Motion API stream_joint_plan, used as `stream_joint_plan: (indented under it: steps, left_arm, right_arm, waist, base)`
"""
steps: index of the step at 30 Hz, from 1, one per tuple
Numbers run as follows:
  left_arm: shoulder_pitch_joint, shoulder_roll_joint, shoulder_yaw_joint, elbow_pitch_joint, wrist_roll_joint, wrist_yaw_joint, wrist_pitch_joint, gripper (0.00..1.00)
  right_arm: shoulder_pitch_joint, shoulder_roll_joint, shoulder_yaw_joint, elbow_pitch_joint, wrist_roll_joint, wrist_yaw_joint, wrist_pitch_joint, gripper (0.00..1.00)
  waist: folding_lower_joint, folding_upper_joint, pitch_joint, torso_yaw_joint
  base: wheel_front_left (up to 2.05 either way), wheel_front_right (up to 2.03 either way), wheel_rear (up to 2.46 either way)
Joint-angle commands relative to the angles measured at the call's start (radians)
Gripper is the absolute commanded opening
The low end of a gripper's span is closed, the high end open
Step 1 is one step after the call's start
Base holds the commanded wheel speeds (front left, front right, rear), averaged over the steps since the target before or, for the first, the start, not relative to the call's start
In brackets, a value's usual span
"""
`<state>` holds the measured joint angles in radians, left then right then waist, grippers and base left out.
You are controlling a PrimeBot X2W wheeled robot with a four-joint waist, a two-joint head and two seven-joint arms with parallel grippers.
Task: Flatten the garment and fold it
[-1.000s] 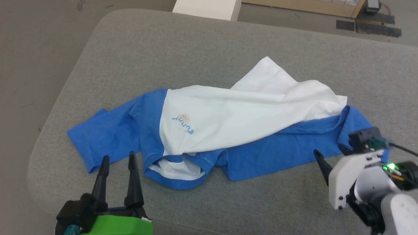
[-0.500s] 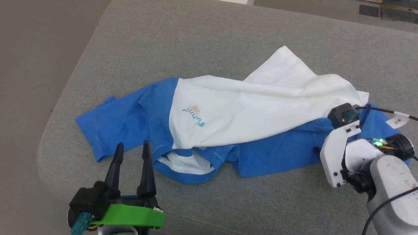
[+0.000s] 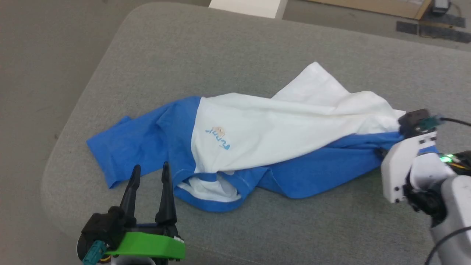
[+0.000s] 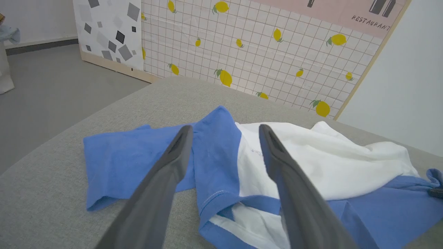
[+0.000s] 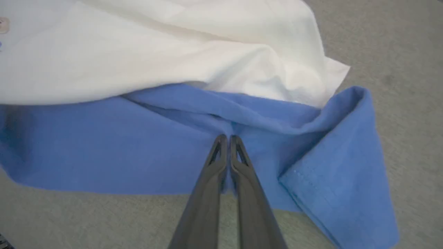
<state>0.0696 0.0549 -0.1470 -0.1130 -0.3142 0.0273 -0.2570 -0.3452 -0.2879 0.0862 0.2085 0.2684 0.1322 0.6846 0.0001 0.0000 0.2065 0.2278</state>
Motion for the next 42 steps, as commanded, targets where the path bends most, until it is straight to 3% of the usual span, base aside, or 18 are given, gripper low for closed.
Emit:
stream_joint_plan:
  steps: [1,13,16,20,21,22,29,35,42]
  left_arm:
    - [0.016,-0.005,0.003,0.004,0.016,-0.004,-0.005,1.0]
    - [0.076,0.0,0.012,0.011,0.018,-0.013,-0.005,1.0]
    - [0.084,0.006,0.011,0.012,0.014,-0.016,0.0,1.0]
    - [0.082,0.013,0.0,0.01,0.009,-0.02,0.023,1.0]
    - [0.079,0.014,-0.004,0.01,0.009,-0.021,0.027,1.0]
    - [0.071,0.014,-0.014,0.011,0.007,-0.024,0.034,1.0]
    - [0.064,0.013,-0.023,0.014,-0.003,-0.025,0.038,1.0]
    - [0.068,0.015,-0.028,0.0,-0.006,-0.036,0.023,1.0]
    - [0.095,0.013,-0.035,0.011,0.001,-0.04,0.005,1.0]
  right_arm:
    - [0.018,-0.021,-0.031,-0.023,0.009,-0.002,-0.009,0.0]
    - [0.169,-0.096,-0.377,-0.193,-0.075,-0.002,-0.003,0.0]
    - [0.215,-0.109,-0.425,-0.181,-0.104,-0.002,-0.019,0.0]
    - [0.242,-0.094,-0.476,-0.074,-0.151,-0.002,-0.175,0.0]
    - [0.237,-0.088,-0.475,-0.05,-0.162,-0.002,-0.212,0.08]
    - [0.21,-0.059,-0.475,0.017,-0.182,-0.002,-0.301,1.0]
    - [0.158,-0.014,-0.463,0.037,-0.148,-0.002,-0.418,1.0]
    - [0.196,0.058,-0.463,-0.172,-0.11,-0.002,-0.525,1.0]
    - [0.395,0.211,-0.435,-0.414,-0.159,-0.002,-0.619,1.0]
  waist:
    - [-0.0001,0.0,-0.055,-0.055]
    - [-0.0001,0.0,-0.126,-0.155]
    - [-0.0001,0.0,-0.131,-0.164]
    - [-0.0001,0.0,-0.127,-0.168]
    - [-0.0001,0.0,-0.124,-0.166]
    - [-0.0001,0.0,-0.117,-0.163]
    - [-0.0001,0.0,-0.12,-0.159]
    - [-0.0001,0.0,-0.131,-0.158]
    - [-0.0001,0.0,-0.136,-0.159]
  base:
    - [0.0,0.0,0.0]
    - [0.0,0.0,0.0]
    - [0.0,0.0,0.0]
    - [0.0,0.0,0.0]
    - [0.0,0.0,0.0]
    - [0.0,0.0,0.0]
    - [0.0,0.0,0.0]
    - [0.0,0.0,0.0]
    - [0.0,0.0,0.0]
